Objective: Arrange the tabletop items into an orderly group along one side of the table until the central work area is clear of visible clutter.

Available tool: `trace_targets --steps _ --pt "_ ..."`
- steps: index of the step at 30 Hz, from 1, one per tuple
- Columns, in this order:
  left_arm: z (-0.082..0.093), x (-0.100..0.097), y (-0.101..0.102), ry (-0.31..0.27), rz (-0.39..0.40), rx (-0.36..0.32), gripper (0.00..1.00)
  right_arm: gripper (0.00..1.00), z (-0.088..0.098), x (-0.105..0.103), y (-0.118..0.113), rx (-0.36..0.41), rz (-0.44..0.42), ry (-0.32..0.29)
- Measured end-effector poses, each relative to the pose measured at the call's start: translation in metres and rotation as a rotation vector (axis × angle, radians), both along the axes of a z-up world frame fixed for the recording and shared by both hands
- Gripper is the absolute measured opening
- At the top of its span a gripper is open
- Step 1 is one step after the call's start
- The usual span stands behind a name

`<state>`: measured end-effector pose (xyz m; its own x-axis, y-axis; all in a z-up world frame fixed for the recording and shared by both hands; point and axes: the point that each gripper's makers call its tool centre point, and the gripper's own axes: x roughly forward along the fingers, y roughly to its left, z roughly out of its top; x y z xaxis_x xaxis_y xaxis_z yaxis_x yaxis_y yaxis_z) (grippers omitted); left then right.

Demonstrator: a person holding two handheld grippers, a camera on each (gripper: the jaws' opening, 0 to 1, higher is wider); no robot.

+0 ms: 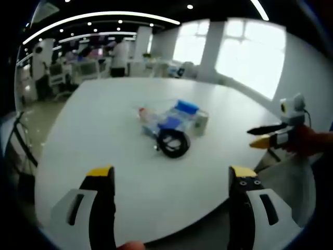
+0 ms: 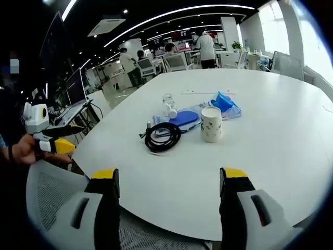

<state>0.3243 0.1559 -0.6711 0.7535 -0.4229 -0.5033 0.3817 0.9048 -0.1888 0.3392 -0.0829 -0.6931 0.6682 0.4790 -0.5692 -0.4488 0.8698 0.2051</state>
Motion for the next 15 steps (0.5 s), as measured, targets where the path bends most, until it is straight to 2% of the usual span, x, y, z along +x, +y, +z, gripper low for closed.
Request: trace_targets --steps 15 --pt "-0.0002 0.0002 0.0006 0.000 0.003 0.000 0.87 0.79 0.0002 0.0009 -0.0012 0.001 -0.005 -0.002"
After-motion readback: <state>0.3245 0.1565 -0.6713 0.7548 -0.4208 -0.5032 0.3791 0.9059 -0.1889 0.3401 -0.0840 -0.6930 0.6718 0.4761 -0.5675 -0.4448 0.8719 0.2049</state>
